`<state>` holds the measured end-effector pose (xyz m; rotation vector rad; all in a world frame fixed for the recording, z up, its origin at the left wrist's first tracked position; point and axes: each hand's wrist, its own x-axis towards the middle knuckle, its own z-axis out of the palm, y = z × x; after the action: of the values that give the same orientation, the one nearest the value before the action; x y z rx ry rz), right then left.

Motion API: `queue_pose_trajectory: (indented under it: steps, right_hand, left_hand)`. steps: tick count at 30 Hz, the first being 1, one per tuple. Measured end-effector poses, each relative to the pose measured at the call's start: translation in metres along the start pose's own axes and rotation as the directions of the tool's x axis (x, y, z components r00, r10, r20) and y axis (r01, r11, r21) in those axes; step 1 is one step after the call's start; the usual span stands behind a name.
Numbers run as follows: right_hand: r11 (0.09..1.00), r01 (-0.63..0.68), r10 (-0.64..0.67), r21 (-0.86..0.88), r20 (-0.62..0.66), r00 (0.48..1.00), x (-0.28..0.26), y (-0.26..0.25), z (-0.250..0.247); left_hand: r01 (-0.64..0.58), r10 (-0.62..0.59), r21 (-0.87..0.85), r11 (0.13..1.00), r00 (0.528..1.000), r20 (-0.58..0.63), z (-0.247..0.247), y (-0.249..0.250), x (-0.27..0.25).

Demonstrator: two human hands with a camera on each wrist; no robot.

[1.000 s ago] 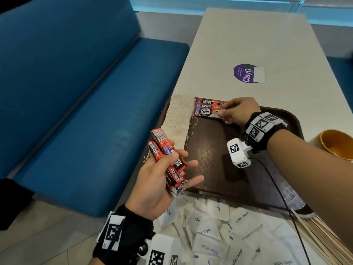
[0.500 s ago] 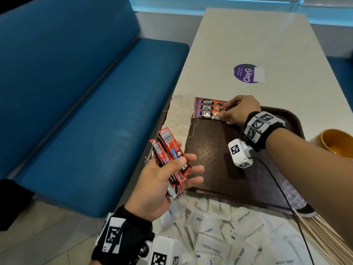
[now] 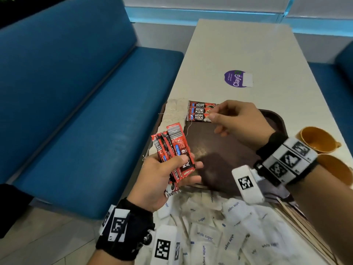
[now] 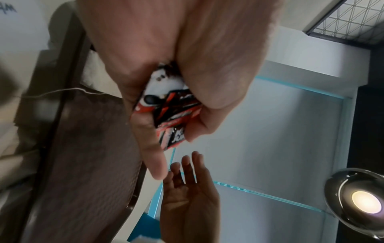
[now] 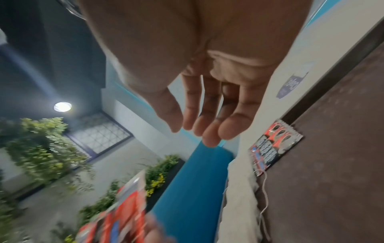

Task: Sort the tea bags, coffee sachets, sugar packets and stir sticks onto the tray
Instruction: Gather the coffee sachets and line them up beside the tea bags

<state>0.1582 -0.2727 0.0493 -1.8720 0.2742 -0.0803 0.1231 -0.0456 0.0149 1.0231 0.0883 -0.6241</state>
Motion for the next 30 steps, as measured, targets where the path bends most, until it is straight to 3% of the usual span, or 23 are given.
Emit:
queue_pose_trajectory:
  steps: [6,11,14,18,22,27,30]
  right_hand:
    - [0.991,0.009,-0.039,0.132,0.226,0.973,-0.064,-0.005,0.008]
    - [0.964,0.031,-0.066,0.265,0.127,0.990,-0.086,0.004,0.005]
    - [0.953,0.092,-0.108,0.290,0.037,0.993,-0.095,0.001,0.001]
    - [0.963,0.263,-0.253,0.063,-0.131,0.958,-0.109,-0.007,0.001]
    - [0.886,0.415,-0.421,-0.207,0.019,0.907,-0.120,-0.008,0.016]
    - [0.841,0.471,-0.454,-0.267,0.129,0.882,-0.128,-0.005,0.017]
    - [0.885,0.402,-0.385,-0.234,0.118,0.915,-0.127,-0.003,0.016]
  left_hand:
    - [-0.030,0.026,0.126,0.992,0.999,0.031,0.010,0.000,-0.011]
    - [-0.057,0.058,0.181,0.982,0.998,0.002,0.013,-0.005,-0.015]
    - [-0.051,0.066,0.176,0.983,0.995,-0.079,0.015,-0.006,-0.017]
    - [-0.023,0.036,0.100,0.995,0.991,-0.127,0.015,-0.009,-0.022]
    - [-0.059,0.059,-0.008,0.998,0.998,-0.034,0.025,-0.007,-0.030]
    - [-0.143,0.142,-0.013,0.990,0.990,-0.025,0.016,-0.011,-0.026]
    - [-0.200,0.205,0.067,0.977,0.977,-0.061,0.011,-0.014,-0.023]
